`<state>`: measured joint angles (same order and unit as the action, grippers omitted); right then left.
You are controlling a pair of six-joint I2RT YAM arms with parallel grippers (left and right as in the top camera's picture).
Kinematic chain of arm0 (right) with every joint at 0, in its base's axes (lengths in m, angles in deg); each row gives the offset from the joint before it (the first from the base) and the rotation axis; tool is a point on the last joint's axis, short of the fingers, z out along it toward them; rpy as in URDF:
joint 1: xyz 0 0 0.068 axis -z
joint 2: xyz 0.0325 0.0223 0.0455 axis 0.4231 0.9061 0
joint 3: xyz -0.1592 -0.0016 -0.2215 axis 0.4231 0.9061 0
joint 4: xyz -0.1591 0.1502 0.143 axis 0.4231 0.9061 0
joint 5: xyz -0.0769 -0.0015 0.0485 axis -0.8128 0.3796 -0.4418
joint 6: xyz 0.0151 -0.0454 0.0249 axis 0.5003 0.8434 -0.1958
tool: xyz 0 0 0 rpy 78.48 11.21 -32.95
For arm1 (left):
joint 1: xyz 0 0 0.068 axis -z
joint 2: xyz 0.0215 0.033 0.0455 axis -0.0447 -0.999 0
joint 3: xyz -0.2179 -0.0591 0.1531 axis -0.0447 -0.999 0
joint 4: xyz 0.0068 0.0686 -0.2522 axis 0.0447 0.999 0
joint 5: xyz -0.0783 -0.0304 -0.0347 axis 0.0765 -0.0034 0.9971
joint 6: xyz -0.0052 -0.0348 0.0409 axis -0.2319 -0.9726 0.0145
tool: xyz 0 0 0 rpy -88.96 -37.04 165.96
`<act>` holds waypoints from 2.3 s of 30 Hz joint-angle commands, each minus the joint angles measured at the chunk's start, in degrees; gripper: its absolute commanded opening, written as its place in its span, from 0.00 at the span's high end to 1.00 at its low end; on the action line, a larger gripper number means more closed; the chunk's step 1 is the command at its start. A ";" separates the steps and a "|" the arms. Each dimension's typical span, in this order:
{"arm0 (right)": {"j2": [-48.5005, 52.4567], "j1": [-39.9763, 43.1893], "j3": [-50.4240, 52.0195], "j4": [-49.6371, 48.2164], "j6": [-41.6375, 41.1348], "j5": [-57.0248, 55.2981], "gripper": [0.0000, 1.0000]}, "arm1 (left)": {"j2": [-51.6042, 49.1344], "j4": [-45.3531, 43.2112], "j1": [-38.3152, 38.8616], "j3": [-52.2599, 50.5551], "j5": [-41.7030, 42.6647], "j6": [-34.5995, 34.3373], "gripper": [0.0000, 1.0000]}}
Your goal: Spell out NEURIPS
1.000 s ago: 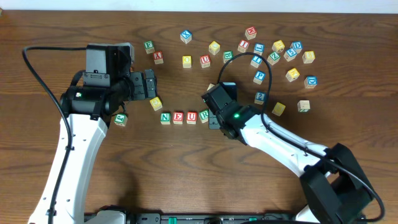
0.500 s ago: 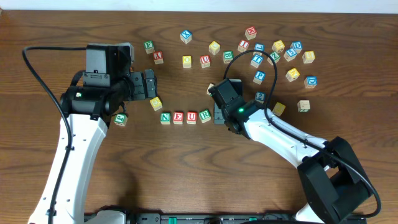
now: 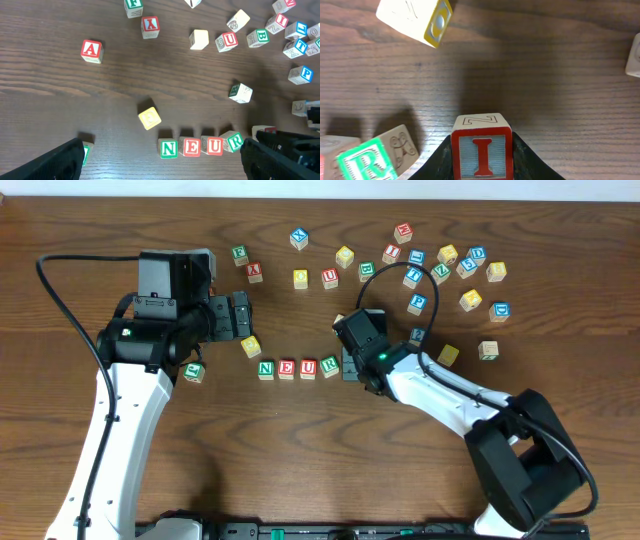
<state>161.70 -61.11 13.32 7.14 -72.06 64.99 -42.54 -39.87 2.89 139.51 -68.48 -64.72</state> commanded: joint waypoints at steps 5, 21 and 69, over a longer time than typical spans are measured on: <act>0.48 0.42 0.07 -1.01 0.96 0.11 0.72 | 0.52 -0.02 -0.09 1.31 0.33 0.33 0.02; 0.48 0.35 0.09 -2.05 1.81 1.68 0.73 | 0.52 -0.04 -0.09 1.31 0.33 0.33 0.02; 0.50 -1.40 0.15 -1.36 1.20 2.27 0.74 | 0.52 -0.04 -0.09 1.31 0.33 0.33 0.02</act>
<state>162.00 -62.05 13.32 5.76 -70.84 67.39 -42.54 -39.90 2.89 139.51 -68.48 -64.72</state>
